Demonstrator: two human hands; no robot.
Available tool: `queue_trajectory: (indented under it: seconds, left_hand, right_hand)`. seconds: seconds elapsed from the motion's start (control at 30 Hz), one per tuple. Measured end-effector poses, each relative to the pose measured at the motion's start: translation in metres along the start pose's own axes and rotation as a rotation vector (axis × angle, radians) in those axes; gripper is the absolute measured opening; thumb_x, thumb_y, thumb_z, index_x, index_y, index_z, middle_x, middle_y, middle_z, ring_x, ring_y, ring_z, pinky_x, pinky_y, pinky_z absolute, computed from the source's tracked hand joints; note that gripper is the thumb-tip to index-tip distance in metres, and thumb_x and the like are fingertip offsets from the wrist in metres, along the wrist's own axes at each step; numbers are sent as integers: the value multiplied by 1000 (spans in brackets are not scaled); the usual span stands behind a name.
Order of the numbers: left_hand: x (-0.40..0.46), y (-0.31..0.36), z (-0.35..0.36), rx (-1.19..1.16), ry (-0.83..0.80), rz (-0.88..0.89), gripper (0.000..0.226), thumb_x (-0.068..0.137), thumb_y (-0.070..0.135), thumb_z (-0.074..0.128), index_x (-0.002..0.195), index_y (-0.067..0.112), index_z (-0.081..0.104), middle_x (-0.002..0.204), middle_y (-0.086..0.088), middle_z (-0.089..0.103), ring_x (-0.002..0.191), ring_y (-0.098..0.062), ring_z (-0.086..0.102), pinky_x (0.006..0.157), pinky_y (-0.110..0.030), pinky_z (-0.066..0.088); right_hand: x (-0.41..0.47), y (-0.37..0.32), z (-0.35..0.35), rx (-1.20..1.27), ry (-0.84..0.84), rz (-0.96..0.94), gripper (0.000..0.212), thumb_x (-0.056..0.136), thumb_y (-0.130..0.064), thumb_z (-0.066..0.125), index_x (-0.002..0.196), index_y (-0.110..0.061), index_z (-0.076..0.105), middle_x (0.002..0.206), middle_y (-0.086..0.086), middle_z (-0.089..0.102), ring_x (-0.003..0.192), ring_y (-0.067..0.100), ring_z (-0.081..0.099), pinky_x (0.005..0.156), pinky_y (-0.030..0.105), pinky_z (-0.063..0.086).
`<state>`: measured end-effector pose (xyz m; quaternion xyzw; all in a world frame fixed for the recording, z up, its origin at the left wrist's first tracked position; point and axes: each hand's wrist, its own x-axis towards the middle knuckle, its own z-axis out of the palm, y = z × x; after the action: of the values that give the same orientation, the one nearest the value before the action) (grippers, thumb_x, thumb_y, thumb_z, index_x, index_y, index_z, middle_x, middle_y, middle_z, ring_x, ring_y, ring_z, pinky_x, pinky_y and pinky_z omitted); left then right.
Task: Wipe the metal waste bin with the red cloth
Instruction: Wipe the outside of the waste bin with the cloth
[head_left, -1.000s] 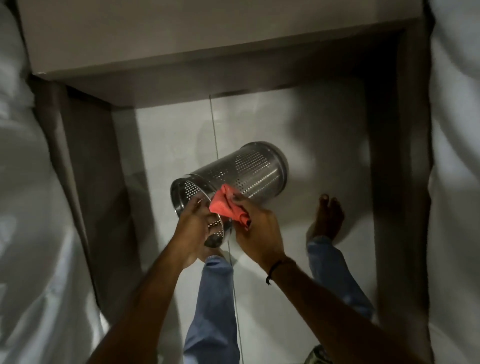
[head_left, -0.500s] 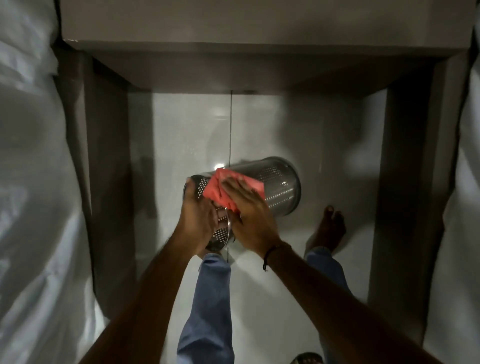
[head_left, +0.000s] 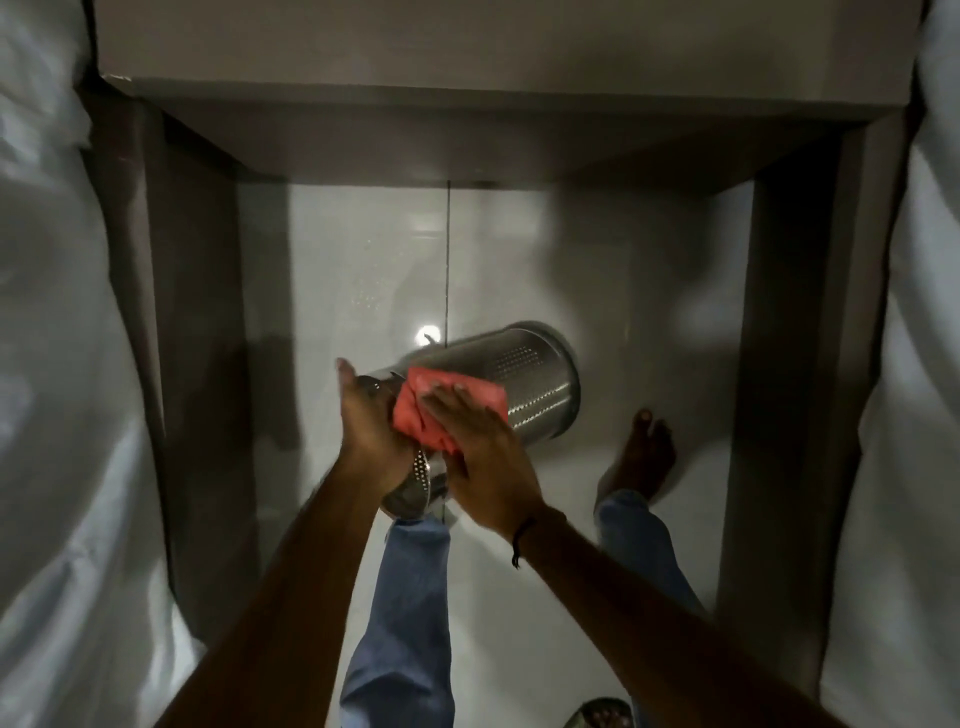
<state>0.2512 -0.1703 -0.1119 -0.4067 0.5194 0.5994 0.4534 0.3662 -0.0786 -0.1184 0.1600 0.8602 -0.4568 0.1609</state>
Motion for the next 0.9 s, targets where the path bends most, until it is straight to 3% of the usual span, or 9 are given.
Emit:
queue_trajectory:
  seconds: [0.07, 0.13, 0.27, 0.37, 0.5, 0.6, 0.7, 0.77, 0.9]
  left_hand:
    - [0, 3, 1, -93, 46, 20, 89, 92, 79, 14, 125, 15, 66, 122, -19, 72, 118, -36, 66, 89, -48, 54]
    - [0, -4, -1, -31, 43, 48, 86, 94, 75, 14, 138, 17, 61, 134, -18, 66, 128, -36, 60, 106, -51, 47]
    - [-6, -19, -3, 141, -98, -63, 87, 93, 76, 14, 153, 21, 43, 154, -15, 50, 141, -38, 48, 119, -62, 30]
    - [-5, -11, -5, 78, -74, -49, 89, 93, 76, 12, 153, 17, 42, 156, -19, 48, 142, -38, 47, 119, -55, 33]
    - [-4, -1, -1, -110, 0, 24, 91, 94, 76, 11, 151, 14, 46, 151, -20, 53, 140, -40, 49, 123, -55, 29]
    - [-7, -13, 0, 33, -19, 51, 82, 99, 67, 12, 152, 13, 44, 151, -22, 52, 138, -40, 51, 119, -56, 34]
    - [-12, -12, 4, 136, -77, 51, 78, 102, 61, 8, 148, 12, 47, 151, -25, 51, 133, -37, 56, 110, -52, 44]
    - [-6, -5, 4, 138, -95, 59, 81, 101, 64, 7, 147, 12, 50, 150, -25, 52, 128, -34, 59, 103, -48, 49]
    - [6, 8, 4, 85, -125, 44, 92, 92, 77, 7, 153, 18, 43, 153, -19, 51, 138, -38, 51, 118, -56, 34]
  right_hand:
    - [-14, 2, 8, -13, -40, -15, 64, 101, -8, 51, 158, -15, 23, 169, 5, 20, 158, 25, 6, 124, 58, 22]
    - [-4, 3, 5, 15, -15, 5, 64, 101, -8, 53, 158, -15, 24, 169, 6, 20, 157, 22, 4, 124, 59, 24]
    - [31, 4, -11, -14, 60, 9, 61, 101, -14, 53, 157, -13, 30, 166, 6, 30, 157, 24, 16, 126, 55, 21]
    - [15, 7, -9, -45, 24, 10, 58, 101, -18, 50, 156, -12, 32, 165, 8, 31, 156, 28, 18, 125, 58, 21]
    - [-26, 7, 2, -58, -78, -38, 59, 98, -28, 26, 155, -13, 24, 167, 9, 21, 156, 33, 9, 124, 64, 19]
    - [-14, 7, -4, 14, 14, 0, 59, 100, -10, 48, 155, -9, 28, 165, 6, 17, 154, 29, 7, 118, 66, 31]
    - [3, 10, -17, -7, 42, 29, 60, 97, -18, 38, 156, -8, 29, 167, 11, 24, 156, 29, 12, 124, 60, 24]
    - [-1, 12, -17, -52, 34, 4, 59, 99, -12, 44, 156, -9, 29, 166, 11, 26, 157, 30, 14, 124, 59, 22]
    - [-23, 12, -3, -112, -34, -48, 61, 101, -9, 46, 157, -13, 22, 168, 7, 18, 157, 31, 7, 125, 61, 16]
